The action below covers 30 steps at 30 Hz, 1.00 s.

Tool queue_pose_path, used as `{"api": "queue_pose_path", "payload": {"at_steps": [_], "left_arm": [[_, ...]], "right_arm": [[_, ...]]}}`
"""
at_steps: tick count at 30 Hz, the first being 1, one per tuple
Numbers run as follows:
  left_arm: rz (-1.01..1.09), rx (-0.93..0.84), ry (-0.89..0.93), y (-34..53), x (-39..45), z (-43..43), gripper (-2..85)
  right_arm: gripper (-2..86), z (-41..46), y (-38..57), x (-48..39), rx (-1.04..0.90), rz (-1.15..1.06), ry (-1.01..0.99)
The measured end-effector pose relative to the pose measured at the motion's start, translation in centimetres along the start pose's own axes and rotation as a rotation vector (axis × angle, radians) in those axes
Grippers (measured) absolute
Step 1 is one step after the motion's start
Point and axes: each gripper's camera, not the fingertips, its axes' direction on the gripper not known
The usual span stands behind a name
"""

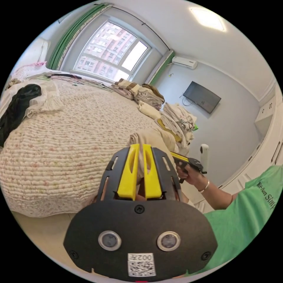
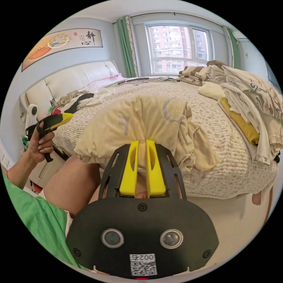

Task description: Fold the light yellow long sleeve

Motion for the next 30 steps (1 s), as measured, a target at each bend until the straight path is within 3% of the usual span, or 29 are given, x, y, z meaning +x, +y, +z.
{"api": "queue_pose_path", "payload": {"at_steps": [2, 5, 16, 19, 22, 28, 30], "left_arm": [[-0.04, -0.069, -0.03, -1.2, 0.1, 2.6, 9.4], [-0.08, -0.127, -0.047, -2.1, 0.4, 6.3, 11.2], [-0.02, -0.205, -0.093, -2.8, 1.6, 10.8, 5.9], [0.021, -0.197, -0.126, -2.5, 2.3, 10.9, 4.5], [0.046, -0.187, -0.156, -2.2, 2.8, 11.1, 4.1], [0.003, -0.179, -0.115, -1.9, 1.9, 11.2, 4.0], [-0.008, -0.177, -0.111, -1.8, 1.8, 11.1, 4.1]], "right_arm": [[5.1, 0.1, 0.2, -0.1, -0.001, -0.008, 0.007], [5.1, 0.2, 0.4, 0.2, -0.008, -0.007, 0.004], [7.0, -2.2, 1.2, 2.0, -0.013, -0.014, 0.06], [11.5, -4.7, 1.9, 4.3, 0.11, 0.036, 0.09], [17.5, -4.6, 2.0, 7.6, 0.089, 0.087, 0.118], [21.2, -0.3, 2.1, 13.1, -0.028, 0.124, 0.035], [17.9, 0.7, 2.9, 15.2, -0.025, 0.193, -0.134]]}}
